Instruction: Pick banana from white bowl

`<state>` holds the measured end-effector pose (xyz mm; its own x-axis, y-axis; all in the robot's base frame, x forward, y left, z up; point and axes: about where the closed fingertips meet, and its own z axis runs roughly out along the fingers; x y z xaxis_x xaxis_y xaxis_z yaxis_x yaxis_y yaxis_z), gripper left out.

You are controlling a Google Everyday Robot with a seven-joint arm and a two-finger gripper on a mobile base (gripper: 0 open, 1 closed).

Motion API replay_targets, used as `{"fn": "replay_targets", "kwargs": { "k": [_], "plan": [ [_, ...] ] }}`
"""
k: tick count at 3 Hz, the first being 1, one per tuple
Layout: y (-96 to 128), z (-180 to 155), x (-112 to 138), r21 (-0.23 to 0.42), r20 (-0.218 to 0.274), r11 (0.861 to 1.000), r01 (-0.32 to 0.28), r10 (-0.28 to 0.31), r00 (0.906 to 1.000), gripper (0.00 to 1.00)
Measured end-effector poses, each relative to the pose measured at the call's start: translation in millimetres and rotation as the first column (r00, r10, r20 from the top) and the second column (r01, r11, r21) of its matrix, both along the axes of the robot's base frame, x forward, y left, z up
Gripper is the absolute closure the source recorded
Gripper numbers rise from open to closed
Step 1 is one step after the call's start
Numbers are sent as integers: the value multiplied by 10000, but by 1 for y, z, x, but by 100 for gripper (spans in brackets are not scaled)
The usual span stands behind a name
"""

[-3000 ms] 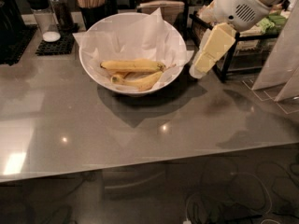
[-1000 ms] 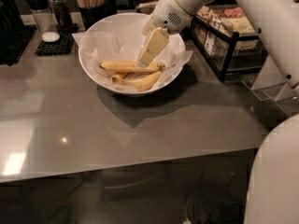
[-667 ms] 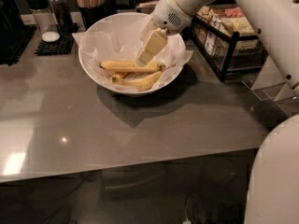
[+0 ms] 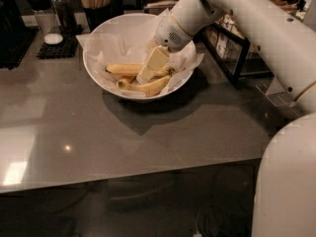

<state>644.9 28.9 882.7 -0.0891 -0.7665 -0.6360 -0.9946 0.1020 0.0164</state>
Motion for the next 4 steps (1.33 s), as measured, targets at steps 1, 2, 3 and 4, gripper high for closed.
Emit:
{"fn": "replay_targets", "kwargs": {
  "k": [1,2,3,4],
  "plan": [
    [5,-7,8,124,56,9997,195,-195,9998,37],
    [4,-15,12,141,20,9990,430,-430,9991,47],
    [1,-23,11,226,-52,9973,697,-696,9976,48],
    [-3,-29,10,311,-125,9953,922,-918,9957,43]
  ]
}}
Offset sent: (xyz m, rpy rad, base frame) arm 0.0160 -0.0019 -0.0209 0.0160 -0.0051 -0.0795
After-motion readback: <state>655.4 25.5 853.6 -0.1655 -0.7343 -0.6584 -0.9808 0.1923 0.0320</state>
